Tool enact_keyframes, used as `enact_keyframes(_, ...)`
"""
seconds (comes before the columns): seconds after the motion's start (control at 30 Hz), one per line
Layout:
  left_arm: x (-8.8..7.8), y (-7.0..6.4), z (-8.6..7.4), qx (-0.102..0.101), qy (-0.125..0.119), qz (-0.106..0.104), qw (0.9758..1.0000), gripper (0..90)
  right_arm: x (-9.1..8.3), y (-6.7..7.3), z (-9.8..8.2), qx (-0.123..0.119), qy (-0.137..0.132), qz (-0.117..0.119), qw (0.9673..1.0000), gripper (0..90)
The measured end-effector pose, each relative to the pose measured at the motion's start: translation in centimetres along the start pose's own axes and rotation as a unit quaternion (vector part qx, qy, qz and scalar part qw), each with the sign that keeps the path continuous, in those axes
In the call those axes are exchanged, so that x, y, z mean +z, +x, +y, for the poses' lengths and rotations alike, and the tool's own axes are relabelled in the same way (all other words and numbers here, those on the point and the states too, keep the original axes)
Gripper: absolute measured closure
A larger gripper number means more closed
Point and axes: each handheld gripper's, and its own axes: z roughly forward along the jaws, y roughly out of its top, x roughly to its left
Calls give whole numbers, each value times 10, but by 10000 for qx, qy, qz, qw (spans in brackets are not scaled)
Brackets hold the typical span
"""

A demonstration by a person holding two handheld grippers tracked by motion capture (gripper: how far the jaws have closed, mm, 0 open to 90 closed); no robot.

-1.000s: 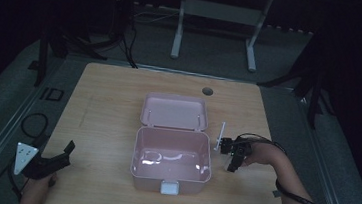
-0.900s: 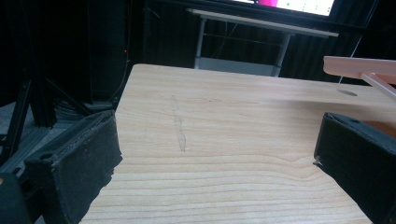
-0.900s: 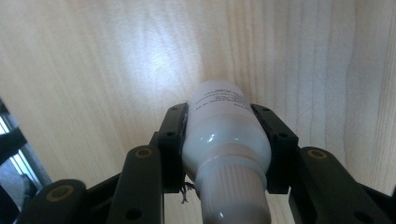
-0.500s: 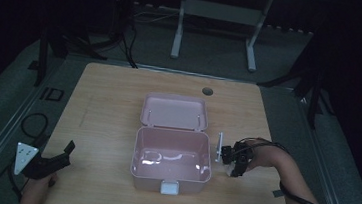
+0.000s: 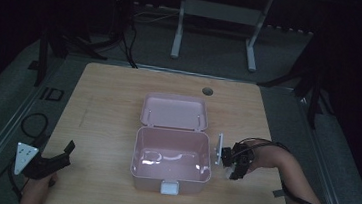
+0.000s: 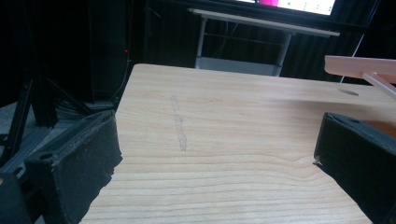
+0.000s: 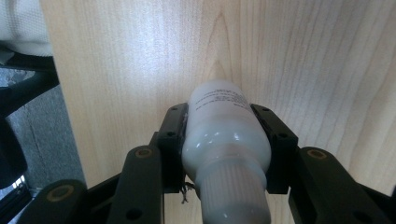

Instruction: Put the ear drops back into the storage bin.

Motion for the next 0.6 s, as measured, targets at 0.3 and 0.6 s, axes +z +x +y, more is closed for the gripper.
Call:
enact_keyframes(0.3,0,0,0,1,3,3,10000,4,-22,6,1,16,-95,-12,10000,595)
enact_keyframes(0.6,0,0,0,5,-1,4,10000,4,-43,9,6,-19,-72,-104,9999,594)
